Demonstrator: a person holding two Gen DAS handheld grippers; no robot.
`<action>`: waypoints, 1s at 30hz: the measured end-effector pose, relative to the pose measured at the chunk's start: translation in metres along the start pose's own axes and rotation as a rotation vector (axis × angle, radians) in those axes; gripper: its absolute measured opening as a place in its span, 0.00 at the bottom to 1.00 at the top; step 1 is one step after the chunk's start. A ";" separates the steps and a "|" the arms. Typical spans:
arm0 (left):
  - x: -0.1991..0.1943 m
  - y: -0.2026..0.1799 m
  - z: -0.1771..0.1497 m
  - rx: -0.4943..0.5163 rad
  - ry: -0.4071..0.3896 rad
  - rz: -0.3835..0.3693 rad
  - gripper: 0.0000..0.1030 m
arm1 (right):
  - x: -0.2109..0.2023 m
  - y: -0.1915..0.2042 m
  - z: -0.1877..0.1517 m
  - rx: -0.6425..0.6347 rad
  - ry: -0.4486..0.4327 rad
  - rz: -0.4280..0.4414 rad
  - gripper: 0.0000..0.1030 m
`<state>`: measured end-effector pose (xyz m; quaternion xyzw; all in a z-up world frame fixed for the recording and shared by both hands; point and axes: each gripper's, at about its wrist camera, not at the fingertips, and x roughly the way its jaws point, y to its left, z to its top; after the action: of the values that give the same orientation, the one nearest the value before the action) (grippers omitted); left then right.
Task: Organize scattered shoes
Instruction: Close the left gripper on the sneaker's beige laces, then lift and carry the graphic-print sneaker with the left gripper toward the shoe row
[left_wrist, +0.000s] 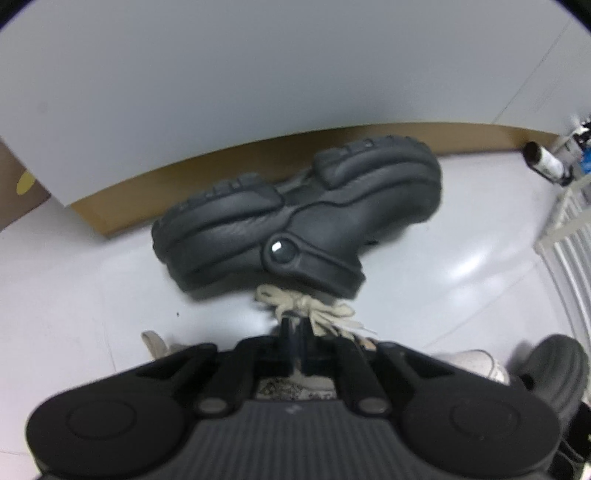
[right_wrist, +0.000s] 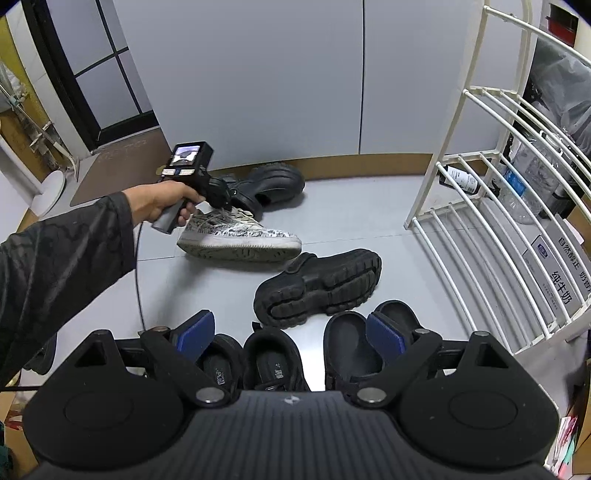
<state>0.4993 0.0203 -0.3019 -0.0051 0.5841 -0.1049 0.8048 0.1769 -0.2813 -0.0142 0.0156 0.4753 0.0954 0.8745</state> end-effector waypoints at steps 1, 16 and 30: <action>-0.003 0.002 -0.001 -0.001 0.000 -0.009 0.02 | -0.001 0.001 0.000 -0.003 -0.004 -0.001 0.90; -0.060 -0.001 -0.037 -0.023 0.034 -0.036 0.19 | -0.019 0.010 0.000 0.017 -0.061 0.001 0.90; -0.088 -0.016 -0.072 -0.081 0.020 -0.031 0.53 | -0.012 0.014 -0.006 -0.007 -0.057 -0.033 0.90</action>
<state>0.4030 0.0286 -0.2402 -0.0458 0.5959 -0.0938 0.7963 0.1635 -0.2704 -0.0062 0.0072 0.4502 0.0823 0.8891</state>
